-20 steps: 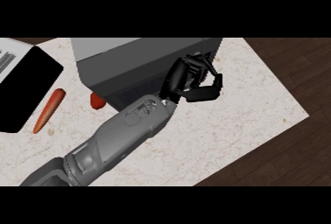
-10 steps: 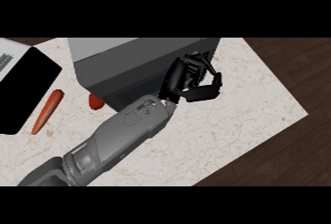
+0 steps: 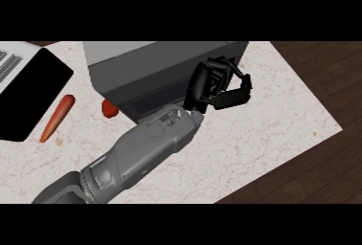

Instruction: Pick up the milk, place it into the microwave and close the microwave

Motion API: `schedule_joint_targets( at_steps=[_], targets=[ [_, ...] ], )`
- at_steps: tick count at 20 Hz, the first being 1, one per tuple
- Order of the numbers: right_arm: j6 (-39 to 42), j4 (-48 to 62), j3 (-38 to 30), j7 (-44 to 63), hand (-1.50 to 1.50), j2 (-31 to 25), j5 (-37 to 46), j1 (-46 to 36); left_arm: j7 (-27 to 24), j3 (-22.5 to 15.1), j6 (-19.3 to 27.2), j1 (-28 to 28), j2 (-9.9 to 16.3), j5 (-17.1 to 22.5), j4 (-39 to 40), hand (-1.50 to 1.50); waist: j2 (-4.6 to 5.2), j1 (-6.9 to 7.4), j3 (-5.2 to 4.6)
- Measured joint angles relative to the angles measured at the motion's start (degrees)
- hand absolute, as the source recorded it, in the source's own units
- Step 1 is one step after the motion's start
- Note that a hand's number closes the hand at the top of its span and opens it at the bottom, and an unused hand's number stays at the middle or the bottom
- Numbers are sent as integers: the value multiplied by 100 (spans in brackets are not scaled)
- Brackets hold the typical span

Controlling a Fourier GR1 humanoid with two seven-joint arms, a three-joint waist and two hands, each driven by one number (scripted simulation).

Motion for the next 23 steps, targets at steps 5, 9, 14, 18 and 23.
schedule_joint_targets(
  at_steps=[5, 9, 14, 18, 23],
  targets=[
    [1, 57, -164, 3, -150, -171, -83, 26, 36, -228, -182, -163, -1, 132, 97, 150, 15, 129, -2],
    [0, 72, -297, 4, -150, -311, -144, 77, 33, -450, -398, -290, -1, 169, 212, 150, 17, 250, -2],
    [19, 75, -440, 22, -150, -483, -232, 144, 36, -661, -693, -401, 0, 233, 317, -150, 27, 391, -4],
    [27, 84, -545, 37, -150, -594, -304, 227, -27, -762, -860, -391, 2, 348, 276, -150, 14, 522, -12],
    [43, 67, -632, 67, -150, -699, -384, 328, -97, -842, -1047, -381, 0, 513, 246, -150, -3, 665, -20]
  ],
)
